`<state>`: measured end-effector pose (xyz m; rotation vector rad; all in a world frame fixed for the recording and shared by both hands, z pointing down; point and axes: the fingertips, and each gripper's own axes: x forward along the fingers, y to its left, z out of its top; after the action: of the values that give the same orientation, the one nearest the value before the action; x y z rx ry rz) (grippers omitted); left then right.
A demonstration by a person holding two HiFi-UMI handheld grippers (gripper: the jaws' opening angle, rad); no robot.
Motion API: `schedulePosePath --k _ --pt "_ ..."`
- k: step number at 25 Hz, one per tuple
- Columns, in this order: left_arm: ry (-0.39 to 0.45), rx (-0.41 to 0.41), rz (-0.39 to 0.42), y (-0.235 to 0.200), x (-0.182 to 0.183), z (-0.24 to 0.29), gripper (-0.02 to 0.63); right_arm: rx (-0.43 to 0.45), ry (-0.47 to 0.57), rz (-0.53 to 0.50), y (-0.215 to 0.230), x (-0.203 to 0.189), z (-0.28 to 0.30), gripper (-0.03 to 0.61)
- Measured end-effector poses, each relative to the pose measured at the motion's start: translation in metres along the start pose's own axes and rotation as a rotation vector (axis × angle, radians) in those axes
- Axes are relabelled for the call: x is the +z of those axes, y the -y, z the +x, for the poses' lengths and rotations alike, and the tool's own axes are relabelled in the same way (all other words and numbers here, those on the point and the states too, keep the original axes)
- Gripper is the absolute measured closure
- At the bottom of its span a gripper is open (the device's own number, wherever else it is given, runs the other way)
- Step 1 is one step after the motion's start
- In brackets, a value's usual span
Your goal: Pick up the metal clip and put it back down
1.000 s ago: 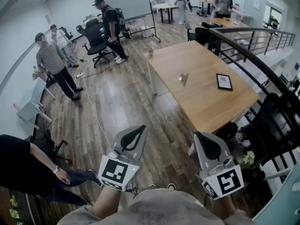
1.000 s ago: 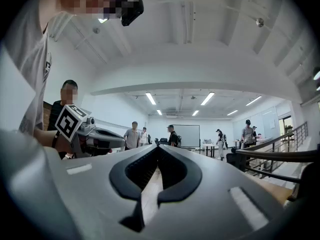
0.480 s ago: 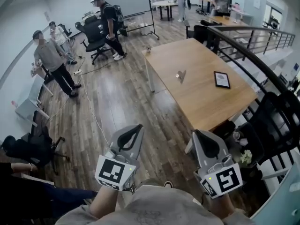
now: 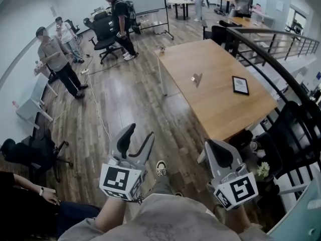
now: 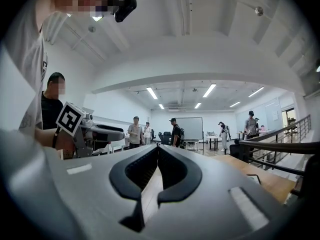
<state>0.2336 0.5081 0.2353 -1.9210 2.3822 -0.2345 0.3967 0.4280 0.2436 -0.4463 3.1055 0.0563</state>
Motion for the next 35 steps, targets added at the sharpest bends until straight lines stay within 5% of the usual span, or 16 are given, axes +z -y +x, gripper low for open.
schedulePosePath --k 10,22,35 --pt "-0.017 -0.012 -0.021 -0.040 -0.021 0.041 0.394 0.006 -0.039 -0.005 0.015 -0.015 0.063 0.567" --pt "-0.029 -0.062 -0.054 -0.134 -0.040 0.160 0.394 -0.042 -0.091 -0.006 0.066 -0.032 0.203 0.566" --pt "-0.108 -0.256 -0.113 -0.229 -0.079 0.301 0.395 -0.210 -0.213 -0.005 0.124 -0.070 0.346 0.566"
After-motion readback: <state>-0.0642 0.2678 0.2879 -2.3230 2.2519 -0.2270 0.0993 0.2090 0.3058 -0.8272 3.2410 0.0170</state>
